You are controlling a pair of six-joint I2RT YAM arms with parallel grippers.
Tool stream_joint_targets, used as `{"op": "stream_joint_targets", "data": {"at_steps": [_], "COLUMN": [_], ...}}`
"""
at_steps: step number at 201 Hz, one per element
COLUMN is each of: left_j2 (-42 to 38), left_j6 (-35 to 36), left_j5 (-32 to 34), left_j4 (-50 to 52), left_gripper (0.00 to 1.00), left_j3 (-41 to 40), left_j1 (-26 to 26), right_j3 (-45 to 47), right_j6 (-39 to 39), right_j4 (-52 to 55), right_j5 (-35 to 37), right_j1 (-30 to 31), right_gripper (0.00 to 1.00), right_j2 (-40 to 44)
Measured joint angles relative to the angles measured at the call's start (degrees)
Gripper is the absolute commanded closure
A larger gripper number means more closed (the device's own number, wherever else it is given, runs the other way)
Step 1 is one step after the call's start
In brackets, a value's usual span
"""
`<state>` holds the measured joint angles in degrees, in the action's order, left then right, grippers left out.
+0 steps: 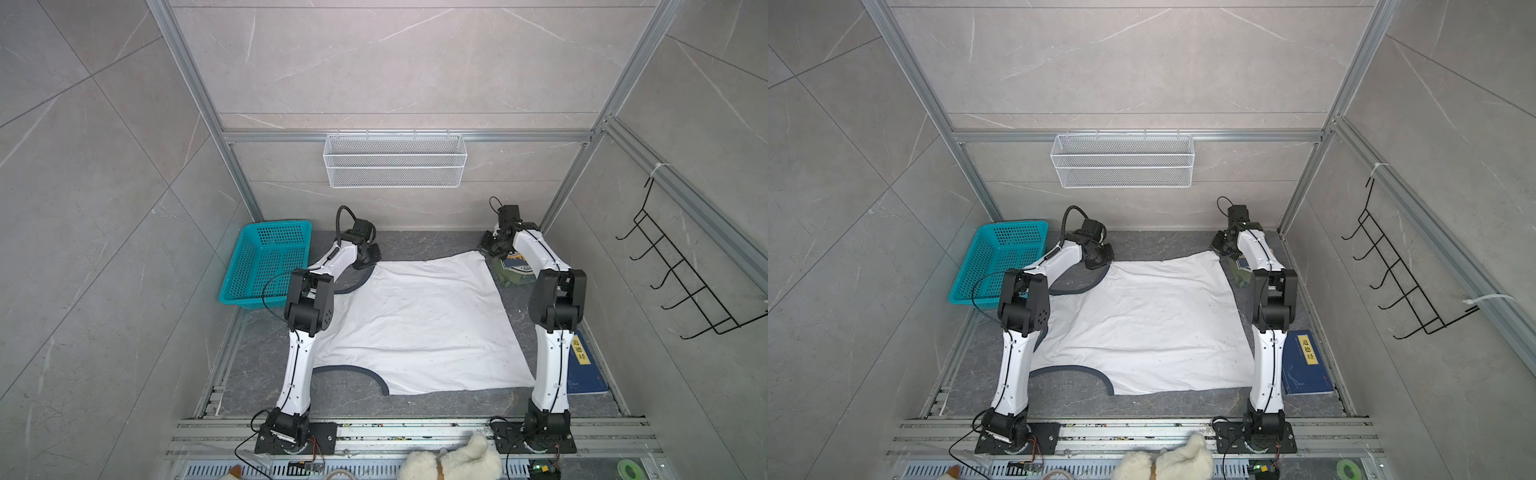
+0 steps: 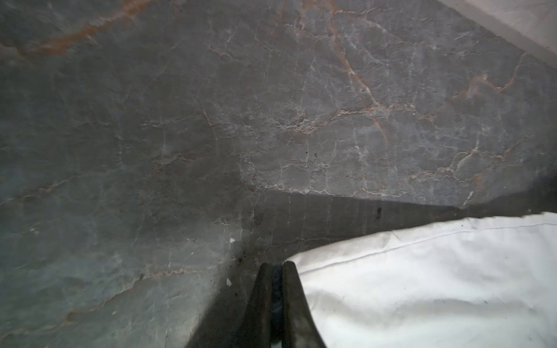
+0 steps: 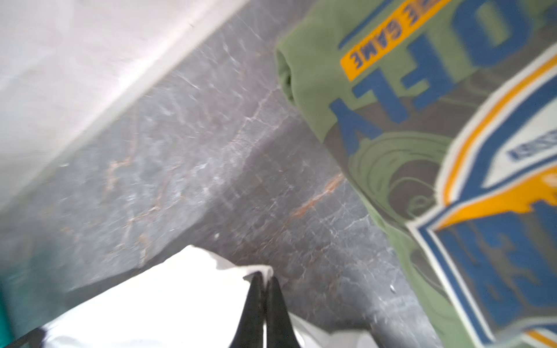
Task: Fold and stack tank tops
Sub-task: Fold the tank top at the center of the table.
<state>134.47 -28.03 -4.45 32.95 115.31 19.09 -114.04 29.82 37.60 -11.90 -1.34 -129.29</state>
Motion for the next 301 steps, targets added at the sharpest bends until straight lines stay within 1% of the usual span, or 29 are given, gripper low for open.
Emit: {"op": "stream_joint_targets", "data": {"at_steps": [23, 57, 83, 107, 188, 249, 278, 301], "left_j2": [-3.76, -11.3, -15.52, -18.62, -30.49, -40.57, -43.1, -44.13], "left_j6": [0.02, 0.02, 0.2, 0.22, 0.2, -0.85, -2.4, -3.98], "left_j5": [0.61, 1.81, 2.89, 3.41, 5.88, 8.87, 10.16, 10.73], "left_j4": [-0.52, -3.39, -5.64, -7.34, -9.9, -10.99, -12.0, -13.25], "left_gripper": [1.0, 1.0, 1.0, 1.0, 1.0, 1.0, 1.0, 1.0], "left_j3": [-2.14, -10.32, -16.17, -21.38, -36.76, -49.88, -54.77, -58.16], "left_j1": [0.5, 1.9, 3.26, 4.39, 8.09, 13.68, 16.06, 16.81], "right_j3": [5.44, 10.73, 14.8, 20.11, 41.44, 54.8, 60.15, 64.48], "right_j6": [1.77, 4.13, 4.98, 5.49, 6.67, 6.67, 7.1, 8.22], "right_j4": [-6.1, -11.67, -13.79, -15.93, -21.99, -23.26, -24.5, -26.01], "right_j5": [-3.28, -8.22, -10.25, -11.52, -10.75, -11.06, -11.54, -11.8], "right_j1": [-2.29, -5.25, -5.77, -5.75, -6.19, -9.7, -11.61, -11.91], "right_gripper": [1.0, 1.0, 1.0, 1.0, 1.0, 1.0, 1.0, 1.0], "right_j2": [3.43, 4.2, 5.51, 9.27, 27.85, 36.28, 39.23, 41.29]}}
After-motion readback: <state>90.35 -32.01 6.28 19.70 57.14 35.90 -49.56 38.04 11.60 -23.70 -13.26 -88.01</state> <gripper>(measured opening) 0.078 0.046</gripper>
